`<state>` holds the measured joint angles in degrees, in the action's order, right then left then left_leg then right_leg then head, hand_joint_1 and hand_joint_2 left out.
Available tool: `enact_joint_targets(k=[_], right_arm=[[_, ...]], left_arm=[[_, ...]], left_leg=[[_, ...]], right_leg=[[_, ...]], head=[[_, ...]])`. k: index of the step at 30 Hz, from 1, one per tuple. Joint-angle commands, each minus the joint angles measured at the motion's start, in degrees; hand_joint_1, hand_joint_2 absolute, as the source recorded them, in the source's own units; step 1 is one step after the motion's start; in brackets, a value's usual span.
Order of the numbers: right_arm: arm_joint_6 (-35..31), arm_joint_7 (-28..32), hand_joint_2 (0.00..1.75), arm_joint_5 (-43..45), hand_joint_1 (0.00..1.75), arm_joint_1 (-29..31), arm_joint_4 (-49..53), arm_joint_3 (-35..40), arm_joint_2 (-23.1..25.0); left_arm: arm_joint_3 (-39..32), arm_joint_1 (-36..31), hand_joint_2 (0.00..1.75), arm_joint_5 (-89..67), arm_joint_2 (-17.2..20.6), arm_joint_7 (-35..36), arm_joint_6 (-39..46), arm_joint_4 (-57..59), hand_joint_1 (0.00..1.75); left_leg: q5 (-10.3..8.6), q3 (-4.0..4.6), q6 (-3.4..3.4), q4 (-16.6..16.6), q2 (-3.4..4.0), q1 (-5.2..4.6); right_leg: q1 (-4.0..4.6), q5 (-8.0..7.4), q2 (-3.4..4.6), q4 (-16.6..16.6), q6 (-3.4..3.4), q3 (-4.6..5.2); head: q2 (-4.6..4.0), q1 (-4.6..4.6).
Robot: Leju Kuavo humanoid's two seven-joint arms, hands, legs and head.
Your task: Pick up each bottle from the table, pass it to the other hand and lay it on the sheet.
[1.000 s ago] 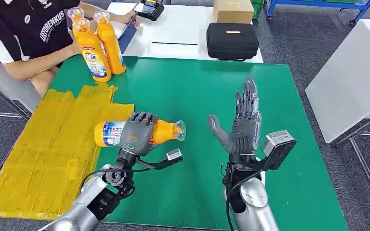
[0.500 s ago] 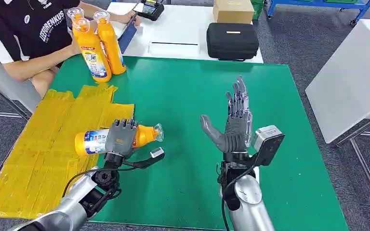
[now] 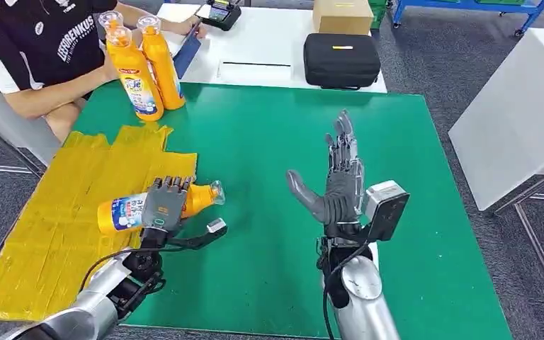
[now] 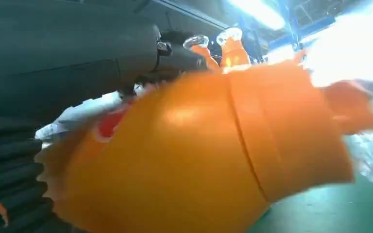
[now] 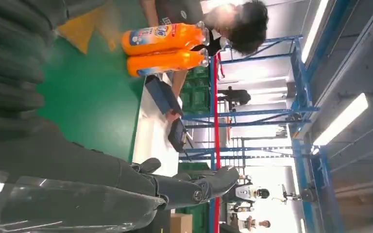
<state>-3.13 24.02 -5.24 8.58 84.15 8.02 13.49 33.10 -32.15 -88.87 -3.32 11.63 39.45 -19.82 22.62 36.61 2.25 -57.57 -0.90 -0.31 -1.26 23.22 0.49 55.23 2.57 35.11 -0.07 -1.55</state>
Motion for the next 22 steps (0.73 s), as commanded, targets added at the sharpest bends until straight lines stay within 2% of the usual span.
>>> enact_joint_targets(k=[1, 8, 12, 18, 19, 20, 21, 22], right_arm=[[0.0, 0.2, 1.75, -1.8, 0.00, 1.0, -3.3, -1.6, 0.6], [0.0, 0.2, 1.75, -1.9, 0.00, 0.7, -3.3, -1.6, 0.5], [0.0, 0.6, 1.75, -2.5, 0.00, -0.5, -2.6, -1.6, 0.5], [0.0, 0.6, 1.75, -2.5, 0.00, -0.6, -2.5, -1.8, 0.5], [-0.1, 0.7, 1.75, -2.6, 0.00, -0.7, -2.3, -1.9, 0.5], [-0.2, 0.8, 1.75, -2.8, 0.00, -1.1, -2.0, -2.0, 0.5], [-0.4, 0.9, 1.75, -2.9, 0.00, -1.4, -1.8, -2.0, 0.5], [-1.6, 1.9, 1.75, -4.3, 0.00, -2.1, -1.4, -2.0, 0.3]], left_arm=[[-14.4, 1.7, 1.75, -0.8, -1.0, -4.2, 0.5, -6.7, 0.00], [-14.9, 1.7, 1.75, -1.1, -1.0, -3.9, 0.5, -6.8, 0.00], [-24.6, 2.5, 1.75, -0.4, -2.6, -6.8, 0.5, -8.8, 0.00], [-26.2, 2.3, 1.75, -0.1, -2.9, -7.7, 0.5, -8.9, 0.00], [-28.3, 2.3, 1.75, 0.7, -3.3, -9.1, 0.5, -8.8, 0.00], [-33.6, 1.9, 1.75, 7.1, -4.6, -15.3, 0.5, -7.9, 0.00], [-36.4, 1.7, 0.00, 9.8, -5.2, -18.4, 0.5, -7.9, 0.00], [-41.8, 0.6, 0.00, 17.3, -6.6, -26.2, 0.5, -6.5, 0.00]], left_leg=[[0.27, -0.46, -0.16, -0.1, 0.12, 0.07], [0.16, -0.33, -0.14, 0.0, 0.10, 0.05], [0.15, -0.30, -0.12, 0.0, 0.07, 0.05], [0.16, -0.30, -0.12, 0.0, 0.09, 0.05], [0.08, -0.17, -0.08, 0.0, 0.05, 0.02], [0.18, -0.36, -0.13, 0.0, 0.09, 0.04], [0.26, -0.48, -0.17, 0.0, 0.09, 0.07], [0.16, -0.30, -0.12, 0.0, 0.01, 0.06]], right_leg=[[0.10, 0.22, -0.01, 0.0, -0.16, -0.46], [0.07, 0.12, 0.01, 0.0, -0.14, -0.32], [0.07, 0.12, -0.01, 0.0, -0.13, -0.30], [0.07, 0.12, 0.00, 0.0, -0.12, -0.30], [0.03, 0.06, -0.01, 0.0, -0.08, -0.16], [0.06, 0.15, -0.01, 0.0, -0.13, -0.35], [0.09, 0.22, -0.04, 0.0, -0.17, -0.48], [0.08, 0.15, -0.09, 0.0, -0.13, -0.32]], head=[[0.00, 0.02], [0.00, 0.00], [0.00, 0.02], [0.00, 0.02], [0.00, 0.00], [0.00, 0.00], [0.00, 0.00], [0.00, 0.00]])
